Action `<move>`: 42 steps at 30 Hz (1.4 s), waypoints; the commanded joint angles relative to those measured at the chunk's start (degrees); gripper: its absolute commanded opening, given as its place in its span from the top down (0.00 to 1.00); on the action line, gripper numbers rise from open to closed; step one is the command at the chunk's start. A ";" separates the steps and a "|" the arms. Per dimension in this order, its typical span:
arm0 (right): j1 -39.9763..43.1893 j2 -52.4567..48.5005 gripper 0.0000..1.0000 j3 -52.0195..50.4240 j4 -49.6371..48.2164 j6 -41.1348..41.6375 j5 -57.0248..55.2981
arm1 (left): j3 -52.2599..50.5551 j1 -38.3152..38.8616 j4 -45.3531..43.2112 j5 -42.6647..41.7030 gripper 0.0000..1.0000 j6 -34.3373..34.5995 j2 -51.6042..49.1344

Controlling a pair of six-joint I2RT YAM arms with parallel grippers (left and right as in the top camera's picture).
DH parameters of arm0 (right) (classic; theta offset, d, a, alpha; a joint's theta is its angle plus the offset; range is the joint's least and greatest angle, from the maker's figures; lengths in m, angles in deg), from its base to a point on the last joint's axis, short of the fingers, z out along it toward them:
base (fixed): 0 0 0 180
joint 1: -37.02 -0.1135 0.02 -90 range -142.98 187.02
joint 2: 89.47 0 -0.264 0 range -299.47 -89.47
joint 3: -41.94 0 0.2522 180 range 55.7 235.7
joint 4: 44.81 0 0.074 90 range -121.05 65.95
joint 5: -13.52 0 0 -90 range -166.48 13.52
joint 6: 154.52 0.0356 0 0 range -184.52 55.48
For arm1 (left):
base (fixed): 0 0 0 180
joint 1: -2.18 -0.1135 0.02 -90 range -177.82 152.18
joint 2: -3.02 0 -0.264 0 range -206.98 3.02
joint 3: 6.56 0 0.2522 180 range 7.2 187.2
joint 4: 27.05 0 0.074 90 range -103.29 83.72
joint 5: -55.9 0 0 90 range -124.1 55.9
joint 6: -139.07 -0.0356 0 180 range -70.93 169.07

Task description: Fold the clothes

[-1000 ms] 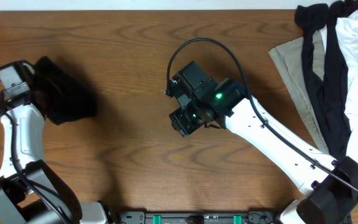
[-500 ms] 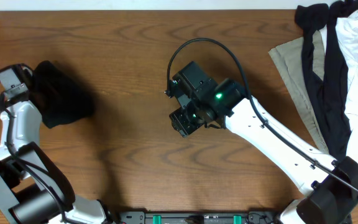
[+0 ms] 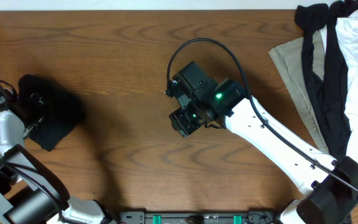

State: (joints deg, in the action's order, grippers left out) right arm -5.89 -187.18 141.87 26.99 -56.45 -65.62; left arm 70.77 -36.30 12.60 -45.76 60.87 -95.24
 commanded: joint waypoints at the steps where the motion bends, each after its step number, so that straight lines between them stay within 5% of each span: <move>1: 0.33 0.52 0.38 -0.15 0.04 -1.11 -0.17 | 0.96 -0.24 1.38 -11.47 0.02 3.82 0.59; 5: 0.33 0.52 0.37 -0.63 -0.02 -1.09 -0.17 | 0.96 -0.28 1.53 -17.84 0.02 5.75 2.95; 11: 0.52 0.35 0.37 -1.88 0.07 -1.03 -0.35 | 0.96 -0.42 1.25 -17.68 0.02 12.04 10.91; 20: 0.55 0.33 0.38 -1.90 -0.68 -0.85 -0.35 | 0.96 0.35 -0.33 -15.58 0.02 12.55 17.64; 30: 0.55 0.33 0.38 -1.92 0.22 -0.85 -0.35 | 0.94 0.33 -12.00 -21.24 0.02 12.50 5.18; 42: 0.55 0.33 0.38 -1.90 2.10 -0.85 -0.35 | 0.79 -10.34 -9.25 -19.23 0.02 11.02 -10.95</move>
State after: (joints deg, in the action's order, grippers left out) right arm -5.87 -187.18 140.27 28.92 -56.51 -65.84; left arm 70.83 -43.99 2.18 -65.87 72.84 -103.35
